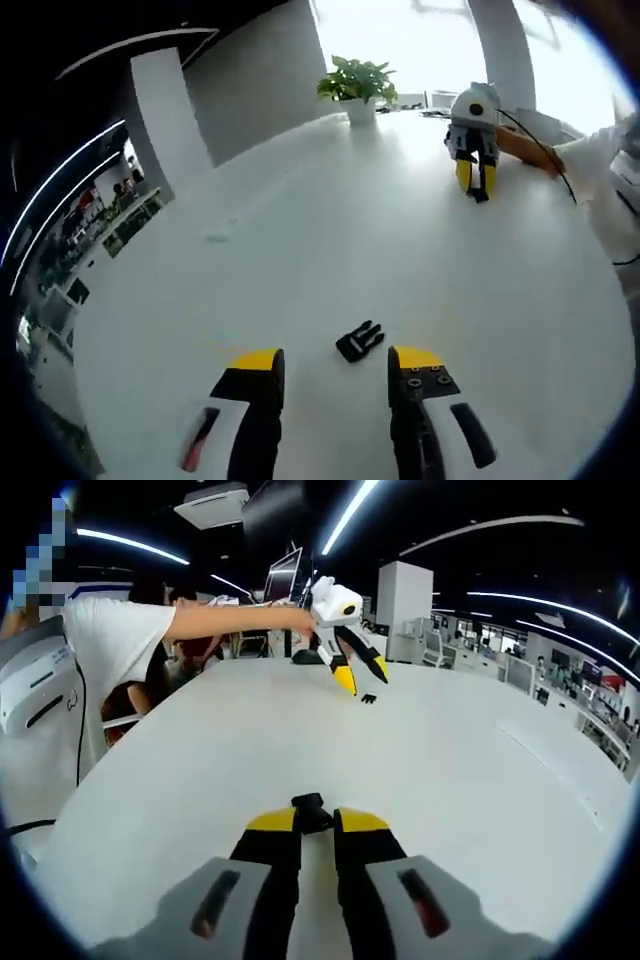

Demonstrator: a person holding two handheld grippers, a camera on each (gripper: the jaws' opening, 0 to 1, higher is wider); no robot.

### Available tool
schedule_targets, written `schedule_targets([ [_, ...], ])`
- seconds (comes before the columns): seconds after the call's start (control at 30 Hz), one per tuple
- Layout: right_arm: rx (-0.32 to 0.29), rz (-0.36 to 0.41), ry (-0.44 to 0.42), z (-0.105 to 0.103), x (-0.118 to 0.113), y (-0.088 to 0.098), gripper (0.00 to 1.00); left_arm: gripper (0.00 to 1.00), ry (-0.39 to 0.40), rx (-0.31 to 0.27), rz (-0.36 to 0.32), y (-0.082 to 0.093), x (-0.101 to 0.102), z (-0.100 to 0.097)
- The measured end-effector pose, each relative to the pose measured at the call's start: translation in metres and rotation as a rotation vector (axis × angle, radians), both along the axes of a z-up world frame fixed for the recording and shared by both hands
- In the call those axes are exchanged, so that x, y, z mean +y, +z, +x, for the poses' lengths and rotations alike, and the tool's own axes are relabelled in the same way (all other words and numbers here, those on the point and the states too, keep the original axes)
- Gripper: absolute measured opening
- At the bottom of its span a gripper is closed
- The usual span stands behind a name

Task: Snap the two parts of the plastic buckle together until the buckle closes and remains connected.

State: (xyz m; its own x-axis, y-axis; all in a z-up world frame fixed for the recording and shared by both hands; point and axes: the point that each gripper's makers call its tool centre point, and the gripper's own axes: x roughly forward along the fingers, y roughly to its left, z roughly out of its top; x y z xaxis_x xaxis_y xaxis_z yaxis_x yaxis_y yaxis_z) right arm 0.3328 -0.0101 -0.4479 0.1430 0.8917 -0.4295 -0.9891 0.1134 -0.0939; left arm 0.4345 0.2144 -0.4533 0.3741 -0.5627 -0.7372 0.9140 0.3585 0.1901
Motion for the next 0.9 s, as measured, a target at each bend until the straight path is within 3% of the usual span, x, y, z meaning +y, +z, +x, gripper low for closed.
schedule_targets([
  [0.17,-0.007,0.012,-0.008,0.001,-0.003,0.004,0.13,0.35,-0.045,0.018,0.068,0.001,-0.010,-0.001],
  [0.33,-0.008,0.028,-0.018,0.004,-0.007,0.009,0.13,0.29,-0.085,0.041,0.189,-0.004,-0.007,-0.001],
  [0.43,-0.013,0.031,-0.019,0.004,-0.008,0.011,0.13,0.28,-0.105,0.063,0.226,-0.003,-0.008,0.001],
  [0.9,-0.050,0.067,-0.045,0.009,-0.017,0.028,0.13,0.18,-0.178,0.251,0.322,-0.001,-0.015,-0.006],
])
